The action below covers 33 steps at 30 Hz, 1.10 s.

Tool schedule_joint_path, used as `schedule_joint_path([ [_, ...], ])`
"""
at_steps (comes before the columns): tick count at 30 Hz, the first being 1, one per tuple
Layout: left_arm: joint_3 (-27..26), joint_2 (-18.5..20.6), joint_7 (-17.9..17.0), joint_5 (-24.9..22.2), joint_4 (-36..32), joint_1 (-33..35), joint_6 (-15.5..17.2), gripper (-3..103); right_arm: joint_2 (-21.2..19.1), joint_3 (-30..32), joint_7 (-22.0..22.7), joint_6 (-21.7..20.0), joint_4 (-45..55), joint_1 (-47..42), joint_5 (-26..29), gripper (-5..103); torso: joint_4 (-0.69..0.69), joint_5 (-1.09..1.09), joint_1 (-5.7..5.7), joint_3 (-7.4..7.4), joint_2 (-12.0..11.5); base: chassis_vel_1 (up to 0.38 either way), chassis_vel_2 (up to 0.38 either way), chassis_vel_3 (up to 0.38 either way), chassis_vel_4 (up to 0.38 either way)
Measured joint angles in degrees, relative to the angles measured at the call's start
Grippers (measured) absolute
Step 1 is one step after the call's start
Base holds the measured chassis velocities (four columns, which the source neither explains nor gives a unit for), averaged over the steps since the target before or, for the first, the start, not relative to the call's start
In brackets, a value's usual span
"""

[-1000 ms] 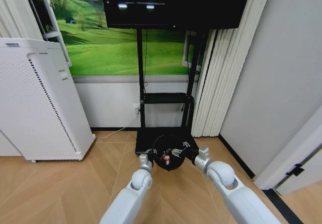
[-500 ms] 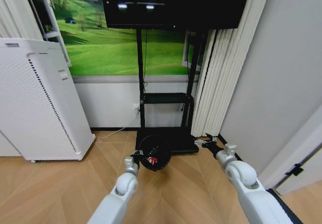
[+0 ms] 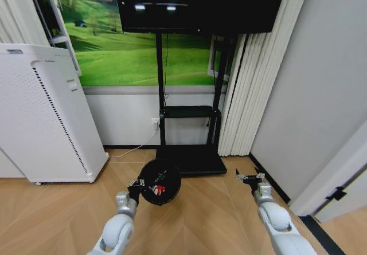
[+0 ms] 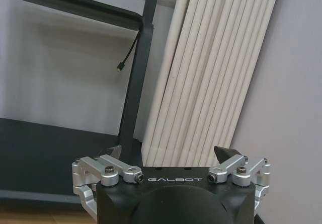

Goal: Pick up the trash bin and place the garbage on the floor into it.

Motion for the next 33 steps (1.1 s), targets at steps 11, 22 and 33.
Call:
schedule_joint_path([
  [11,-3.49,-1.03,-0.29,0.91,-4.46,6.08,0.27,4,0.82,1.7,-1.14,0.21,3.98,-4.77,0.96,100,-0.01,0.0,0.0,0.0,0.0,0.0,0.0,0.0,0.0],
  [22,-4.38,-0.89,-0.37,0.87,-4.92,6.33,0.24,4,2.56,1.91,-0.83,-0.53,7.48,-7.17,0.87,100,0.0,-0.01,0.0,0.01,0.01,0.0,0.0,0.0,0.0],
  [33,-5.4,-0.44,-0.69,-0.2,-4.58,4.78,0.22,4,3.04,2.22,-1.05,0.28,7.8,-8.99,0.27,100,0.0,-0.01,0.0,0.01,0.0,0.094,-0.093,-0.096,0.085],
])
